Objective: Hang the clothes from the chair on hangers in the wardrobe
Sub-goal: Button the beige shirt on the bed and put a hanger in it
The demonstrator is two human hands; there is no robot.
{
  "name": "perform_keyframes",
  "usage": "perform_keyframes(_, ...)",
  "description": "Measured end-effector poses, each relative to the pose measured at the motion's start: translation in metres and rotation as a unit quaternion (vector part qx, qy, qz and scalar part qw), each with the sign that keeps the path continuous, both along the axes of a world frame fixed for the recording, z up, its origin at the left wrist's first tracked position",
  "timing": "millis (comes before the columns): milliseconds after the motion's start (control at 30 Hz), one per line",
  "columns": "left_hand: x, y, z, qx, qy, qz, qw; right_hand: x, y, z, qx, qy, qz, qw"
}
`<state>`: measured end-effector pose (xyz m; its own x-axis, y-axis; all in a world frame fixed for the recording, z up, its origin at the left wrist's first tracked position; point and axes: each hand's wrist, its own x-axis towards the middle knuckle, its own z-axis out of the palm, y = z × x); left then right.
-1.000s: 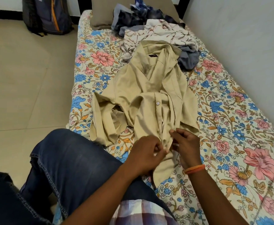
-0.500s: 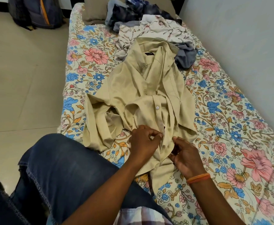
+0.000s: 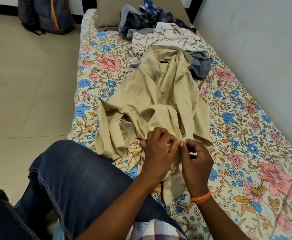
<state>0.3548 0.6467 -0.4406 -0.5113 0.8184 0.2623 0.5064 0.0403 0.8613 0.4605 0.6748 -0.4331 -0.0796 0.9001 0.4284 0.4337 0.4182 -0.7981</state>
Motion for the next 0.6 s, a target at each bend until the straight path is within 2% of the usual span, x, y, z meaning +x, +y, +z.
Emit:
perform_keyframes(200, -0.006, -0.002, -0.012, 0.0, -0.031, -0.026, 0.999, -0.002, -0.004, -0.002, -0.041, 0.006, 0.029, 0.999)
perform_keyframes(433, -0.006, -0.002, -0.014, -0.011, -0.068, -0.025, 0.997, 0.006, -0.007, -0.003, -0.142, 0.07, 0.056, 0.986)
perform_keyframes(600, -0.006, -0.003, -0.013, -0.038, -0.066, -0.043, 0.996, 0.007, -0.004, 0.006, -0.227, 0.145, 0.059, 0.961)
